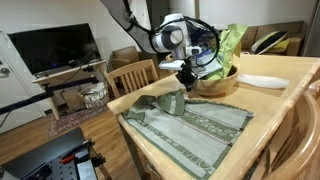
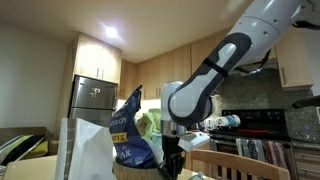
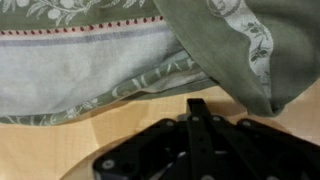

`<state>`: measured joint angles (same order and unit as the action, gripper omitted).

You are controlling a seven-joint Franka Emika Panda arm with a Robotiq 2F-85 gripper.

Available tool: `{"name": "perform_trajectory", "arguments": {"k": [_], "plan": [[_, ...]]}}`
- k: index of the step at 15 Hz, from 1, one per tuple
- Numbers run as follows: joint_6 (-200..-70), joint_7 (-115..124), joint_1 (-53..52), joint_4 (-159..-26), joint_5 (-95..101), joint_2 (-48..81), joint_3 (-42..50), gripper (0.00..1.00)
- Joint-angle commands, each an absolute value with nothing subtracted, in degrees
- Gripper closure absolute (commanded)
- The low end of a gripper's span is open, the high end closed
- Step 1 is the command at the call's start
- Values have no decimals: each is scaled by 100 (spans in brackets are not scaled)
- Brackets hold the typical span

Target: Slide the wooden bowl forward then unfold the towel

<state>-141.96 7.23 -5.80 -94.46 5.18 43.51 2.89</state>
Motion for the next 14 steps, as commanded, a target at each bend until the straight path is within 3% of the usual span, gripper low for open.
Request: {"name": "perform_trajectory", "arguments": {"k": [1, 14], "plan": [[-14259, 876, -684, -9184, 583, 4506, 345, 100], [-14473, 1506, -1196, -8149, 760, 5313, 699, 100]]}}
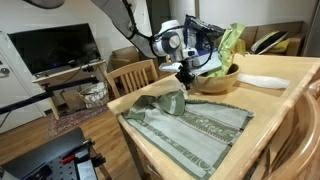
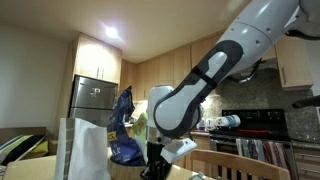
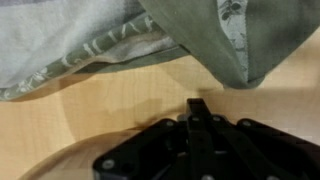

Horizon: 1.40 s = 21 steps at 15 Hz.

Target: Slide the wooden bowl forward then unfold the towel

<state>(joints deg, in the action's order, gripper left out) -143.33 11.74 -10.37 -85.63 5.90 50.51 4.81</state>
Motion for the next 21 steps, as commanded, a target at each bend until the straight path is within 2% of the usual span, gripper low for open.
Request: {"name": "perform_trajectory", "arguments": {"k": [1, 21], "plan": [[-14496, 1590, -1230, -8072, 771, 5364, 750, 100], [-14194, 2334, -1393, -6110, 768, 6556, 1206, 100]]}}
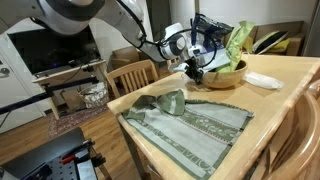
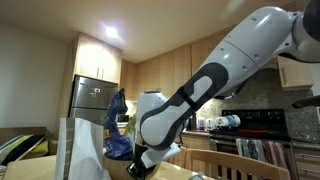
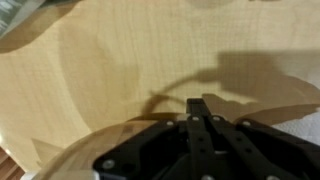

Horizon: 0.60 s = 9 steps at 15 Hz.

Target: Slide the wooden bowl forward then unfold the towel

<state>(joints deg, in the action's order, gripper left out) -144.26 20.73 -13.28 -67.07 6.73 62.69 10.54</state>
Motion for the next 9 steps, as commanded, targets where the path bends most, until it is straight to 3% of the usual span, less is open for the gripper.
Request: {"name": "perform_trajectory", "arguments": {"k": [1, 9], "plan": [[-14170, 2344, -1388, -6004, 761, 6611, 1209, 100], [-13989, 2676, -1415, -5093, 795, 7107, 1360, 100]]}}
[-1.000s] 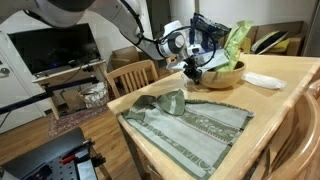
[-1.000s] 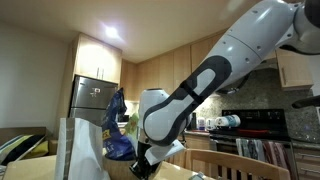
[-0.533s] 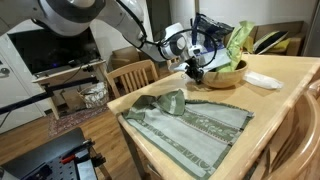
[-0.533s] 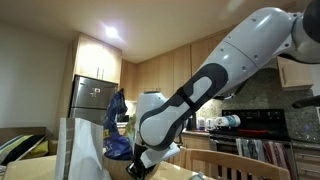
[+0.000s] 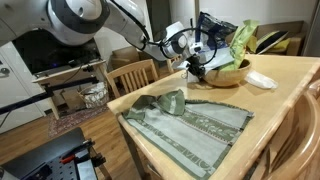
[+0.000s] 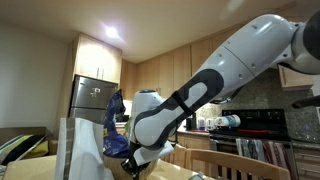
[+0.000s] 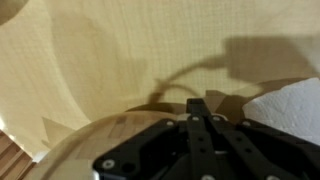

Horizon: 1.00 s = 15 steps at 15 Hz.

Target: Slide the wooden bowl forward then unfold the towel

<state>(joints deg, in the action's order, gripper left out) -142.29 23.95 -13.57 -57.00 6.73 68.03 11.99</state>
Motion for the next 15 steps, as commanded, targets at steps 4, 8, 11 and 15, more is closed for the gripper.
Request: {"name": "perform_trajectory", "arguments": {"k": [4, 8, 11, 15], "plan": [[-13669, 2676, -1427, -5024, 797, 7123, 1357, 100], [-13400, 2592, -1482, -5505, 903, 6798, 1376, 100], [-13576, 2473, -1510, -5962, 889, 6500, 1441, 100], [-13659, 2269, -1468, -6661, 999, 5963, 1321, 100]]}}
